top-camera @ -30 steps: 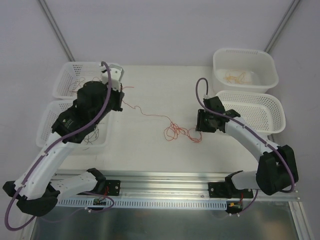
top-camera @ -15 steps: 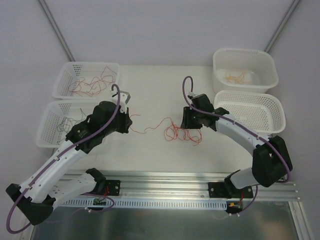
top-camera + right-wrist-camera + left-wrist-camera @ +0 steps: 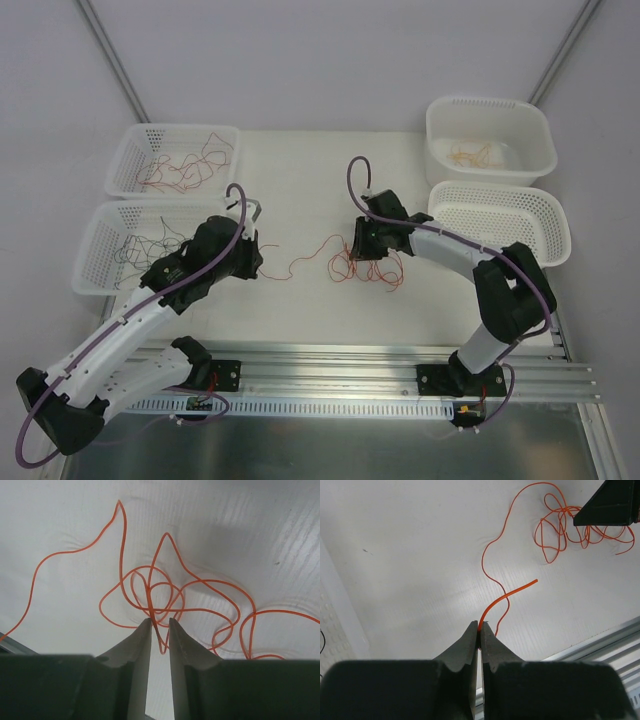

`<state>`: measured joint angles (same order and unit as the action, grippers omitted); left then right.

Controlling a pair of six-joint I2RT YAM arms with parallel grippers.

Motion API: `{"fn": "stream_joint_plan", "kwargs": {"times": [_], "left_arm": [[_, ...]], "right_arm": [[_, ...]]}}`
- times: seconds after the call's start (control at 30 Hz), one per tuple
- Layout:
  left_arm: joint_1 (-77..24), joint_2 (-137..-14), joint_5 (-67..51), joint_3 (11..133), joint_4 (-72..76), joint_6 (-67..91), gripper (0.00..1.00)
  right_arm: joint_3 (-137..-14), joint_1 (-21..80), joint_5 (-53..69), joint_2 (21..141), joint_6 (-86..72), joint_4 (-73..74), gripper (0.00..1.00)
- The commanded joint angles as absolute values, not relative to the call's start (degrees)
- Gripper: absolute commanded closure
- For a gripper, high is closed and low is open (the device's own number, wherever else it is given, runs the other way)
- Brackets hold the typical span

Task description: Untangle the cables

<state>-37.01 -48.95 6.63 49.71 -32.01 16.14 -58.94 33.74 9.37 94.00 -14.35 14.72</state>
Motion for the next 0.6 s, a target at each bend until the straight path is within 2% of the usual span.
{"fn": "stream_joint_plan", "kwargs": {"times": [0.0,0.03,0.13,0.3,0.4,0.57], "left_arm": [[-36.7,-48.5,8.2,48.8,-30.6,17.4,0.99],[-36.7,-49.2,8.6,48.6,-30.6,17.4,0.99],[-36.7,-50.9,8.9,47.3,-30.6,17.6,0.99],[-36.7,-54.2,8.6,44.7,-30.8,18.5,1.00],[-36.7,-56.9,8.0,44.0,-31.2,19.1,1.00],[-36.5,-63.8,7.6,44.9,-32.7,20.1,1.00]], "right_arm": [[-61.3,34.0,10.2,93.1,-14.5,13.5,0.77],[-61.4,34.1,9.4,91.6,-13.6,14.1,0.85],[-63.2,34.1,6.8,88.1,-11.3,18.9,0.98],[-72.1,33.4,3.5,78.6,-5.4,32.9,0.99],[-82.0,31.0,2.2,73.8,-1.6,41.4,0.99],[-98.0,27.9,3.3,67.4,3.6,46.8,0.99]]}}
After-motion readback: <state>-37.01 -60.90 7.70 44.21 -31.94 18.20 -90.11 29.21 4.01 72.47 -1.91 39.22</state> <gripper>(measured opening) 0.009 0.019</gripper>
